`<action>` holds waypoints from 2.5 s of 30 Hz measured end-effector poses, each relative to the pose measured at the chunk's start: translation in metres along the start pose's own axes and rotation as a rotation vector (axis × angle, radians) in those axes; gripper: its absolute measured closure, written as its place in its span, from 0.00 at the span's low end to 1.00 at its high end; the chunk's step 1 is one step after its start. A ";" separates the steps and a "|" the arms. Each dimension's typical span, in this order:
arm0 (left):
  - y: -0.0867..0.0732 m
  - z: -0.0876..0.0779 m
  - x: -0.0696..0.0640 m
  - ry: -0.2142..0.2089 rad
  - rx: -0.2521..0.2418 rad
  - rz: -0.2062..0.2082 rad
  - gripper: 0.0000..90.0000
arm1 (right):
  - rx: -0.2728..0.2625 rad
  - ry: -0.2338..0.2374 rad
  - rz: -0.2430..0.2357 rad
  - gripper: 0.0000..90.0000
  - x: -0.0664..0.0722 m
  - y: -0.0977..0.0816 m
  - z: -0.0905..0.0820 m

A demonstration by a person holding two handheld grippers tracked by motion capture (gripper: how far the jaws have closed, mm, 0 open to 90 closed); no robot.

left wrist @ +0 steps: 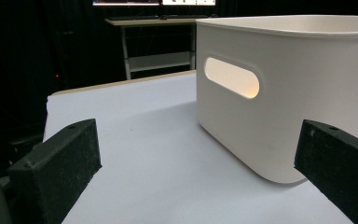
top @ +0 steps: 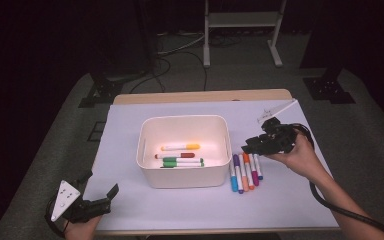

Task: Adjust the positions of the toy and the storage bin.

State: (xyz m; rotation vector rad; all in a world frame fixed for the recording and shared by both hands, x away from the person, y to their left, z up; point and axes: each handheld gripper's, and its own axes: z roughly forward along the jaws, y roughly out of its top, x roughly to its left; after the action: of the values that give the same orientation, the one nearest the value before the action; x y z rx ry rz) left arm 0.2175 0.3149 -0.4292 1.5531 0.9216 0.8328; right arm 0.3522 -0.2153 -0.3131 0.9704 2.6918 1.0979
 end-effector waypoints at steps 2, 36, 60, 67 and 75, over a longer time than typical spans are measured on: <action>0.000 0.000 0.000 0.001 0.000 0.000 0.00 | 0.007 -0.001 0.031 0.70 -0.008 -0.011 0.005; 0.000 -0.002 0.001 0.003 -0.005 -0.004 0.00 | 0.115 -0.235 0.219 0.73 -0.060 -0.086 0.070; 0.000 -0.001 0.000 0.000 -0.002 0.000 0.00 | 0.087 -0.247 0.297 0.84 -0.067 -0.113 0.044; 0.000 0.000 0.000 0.001 0.002 0.004 0.00 | 0.032 -0.199 0.289 0.84 -0.056 -0.108 0.019; 0.000 0.000 -0.001 -0.001 0.004 0.004 0.00 | -0.042 -0.124 0.241 0.84 -0.034 -0.083 -0.020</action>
State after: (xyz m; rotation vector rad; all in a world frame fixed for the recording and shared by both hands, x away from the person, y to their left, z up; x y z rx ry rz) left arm 0.2173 0.3142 -0.4293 1.5589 0.9198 0.8338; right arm 0.3299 -0.2925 -0.3577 1.3358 2.4928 1.0867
